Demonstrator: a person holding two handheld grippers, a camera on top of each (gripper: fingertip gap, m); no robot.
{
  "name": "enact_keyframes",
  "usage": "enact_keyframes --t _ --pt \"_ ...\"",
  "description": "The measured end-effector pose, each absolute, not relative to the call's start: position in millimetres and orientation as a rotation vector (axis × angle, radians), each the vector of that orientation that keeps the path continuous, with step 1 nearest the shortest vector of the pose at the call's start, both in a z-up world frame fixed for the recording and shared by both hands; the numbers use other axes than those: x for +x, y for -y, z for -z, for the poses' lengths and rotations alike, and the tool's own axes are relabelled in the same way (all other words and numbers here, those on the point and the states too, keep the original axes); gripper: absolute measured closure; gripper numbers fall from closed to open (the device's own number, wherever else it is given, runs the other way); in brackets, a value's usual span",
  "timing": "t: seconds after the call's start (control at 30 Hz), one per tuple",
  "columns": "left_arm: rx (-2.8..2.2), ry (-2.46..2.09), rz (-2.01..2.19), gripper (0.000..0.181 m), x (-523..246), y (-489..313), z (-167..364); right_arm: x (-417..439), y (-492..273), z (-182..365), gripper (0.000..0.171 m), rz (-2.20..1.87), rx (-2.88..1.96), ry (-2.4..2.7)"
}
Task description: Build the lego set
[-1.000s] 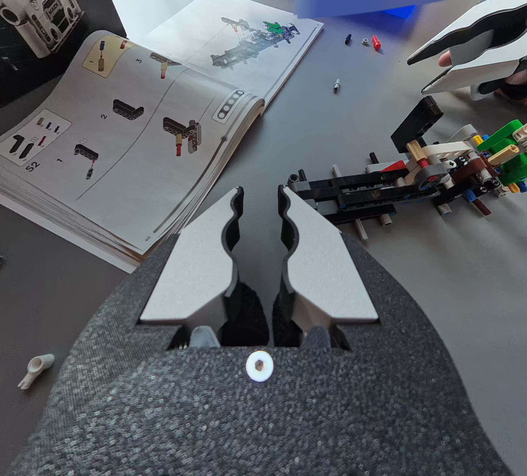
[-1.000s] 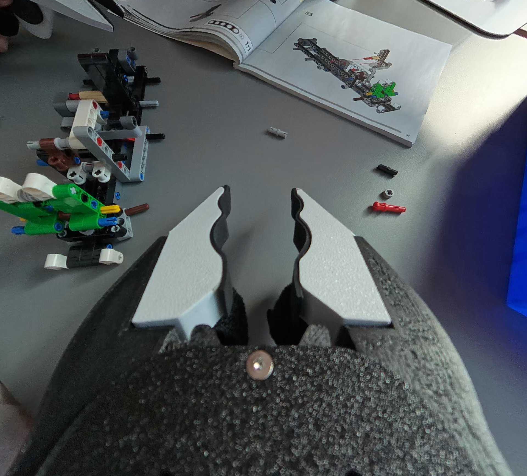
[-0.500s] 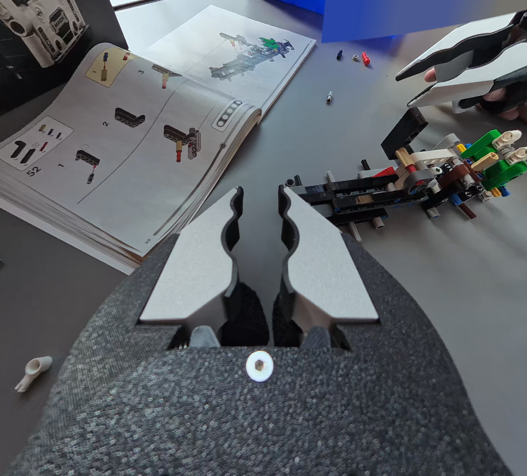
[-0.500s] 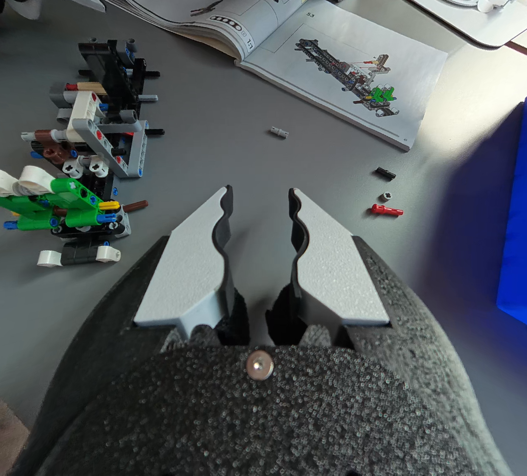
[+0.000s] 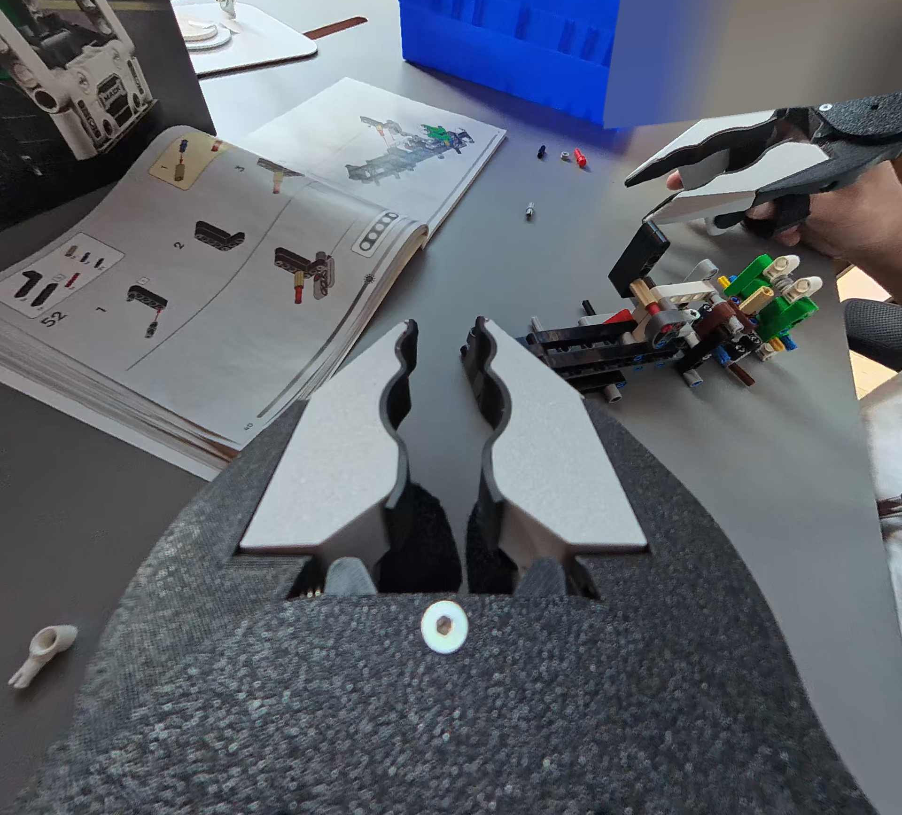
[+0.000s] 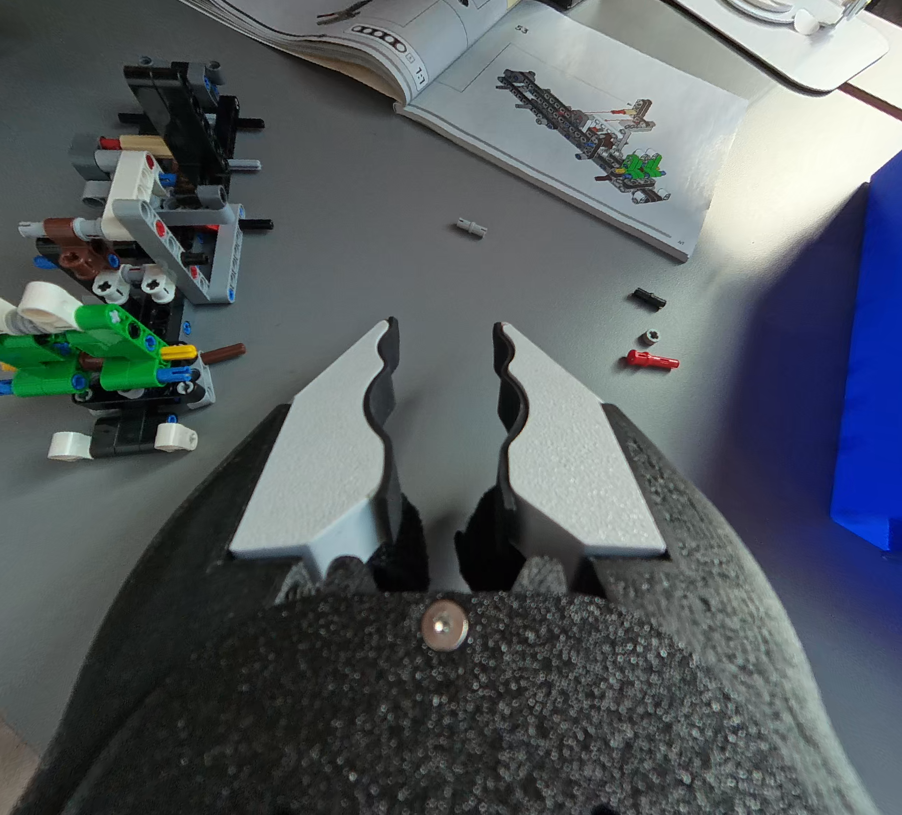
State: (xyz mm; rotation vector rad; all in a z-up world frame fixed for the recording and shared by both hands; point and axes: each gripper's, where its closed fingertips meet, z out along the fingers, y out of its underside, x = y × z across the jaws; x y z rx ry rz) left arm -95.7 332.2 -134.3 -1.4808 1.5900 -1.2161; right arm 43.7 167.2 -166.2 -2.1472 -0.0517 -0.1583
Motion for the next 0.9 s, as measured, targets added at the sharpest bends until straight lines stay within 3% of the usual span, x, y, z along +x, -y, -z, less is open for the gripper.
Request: enact_keyframes --t 0.53,0.9 --pt "-1.556 -1.444 1.258 0.154 -96.1 -351.9 127.2 39.5 -167.9 168.4 0.135 0.229 -2.153 0.128" --pt "-1.576 -1.614 1.121 0.153 -89.9 -339.1 149.9 41.9 -169.6 168.8 0.138 0.274 -2.15 0.158"
